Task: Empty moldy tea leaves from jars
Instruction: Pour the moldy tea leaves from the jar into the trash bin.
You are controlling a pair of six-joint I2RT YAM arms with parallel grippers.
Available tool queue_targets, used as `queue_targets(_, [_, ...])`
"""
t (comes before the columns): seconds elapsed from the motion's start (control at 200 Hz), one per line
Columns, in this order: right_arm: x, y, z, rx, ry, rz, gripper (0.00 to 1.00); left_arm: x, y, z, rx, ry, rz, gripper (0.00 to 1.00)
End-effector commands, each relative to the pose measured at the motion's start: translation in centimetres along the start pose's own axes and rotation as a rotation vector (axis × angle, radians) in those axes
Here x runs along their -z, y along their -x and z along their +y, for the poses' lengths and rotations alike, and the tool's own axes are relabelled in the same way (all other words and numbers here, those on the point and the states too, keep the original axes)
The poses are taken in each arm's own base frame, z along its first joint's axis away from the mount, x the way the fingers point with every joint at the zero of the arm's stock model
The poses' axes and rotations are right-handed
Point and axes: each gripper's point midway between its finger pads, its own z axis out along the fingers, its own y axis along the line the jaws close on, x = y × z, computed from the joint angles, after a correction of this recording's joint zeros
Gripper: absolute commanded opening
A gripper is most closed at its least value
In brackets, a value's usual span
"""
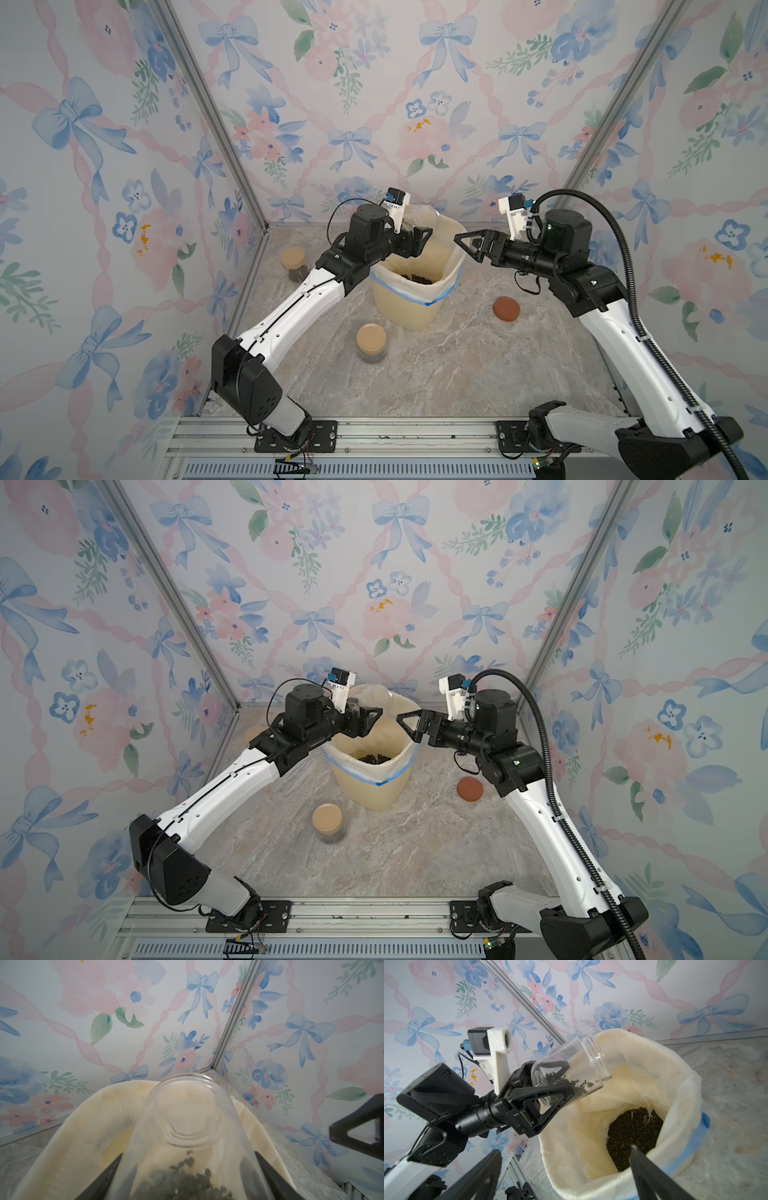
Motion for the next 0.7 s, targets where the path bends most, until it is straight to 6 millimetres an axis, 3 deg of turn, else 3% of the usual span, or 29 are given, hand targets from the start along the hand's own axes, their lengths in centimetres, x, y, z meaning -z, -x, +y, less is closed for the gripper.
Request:
queue_targets(0.0, [0.8,-0.2,-0.9,0.071,-0.059,-0.009,0.97,-0.6,-0.1,0.0,-0.016,-0.002,0.077,0.43])
queue_targets(0.195, [0.9,-0.5,-1.3,0.095,-0.075,-0.008,0.97,-1.3,-1.9,0.5,-0.016,0.009,0.149,0.42])
queue_targets(0.465, [0.4,-0.7,-2.0,0.134,-0.089,-0.001,0.97,-0.6,-2.6,0.7,-0.042,0.028,0.221,0.43])
queue_targets(0.695, [-0.8,0.2,-1.7,0.316,-0.063,-0.048,0.97,-0.1,-0.8,0.0,-0.058,0.012,0.212,0.43])
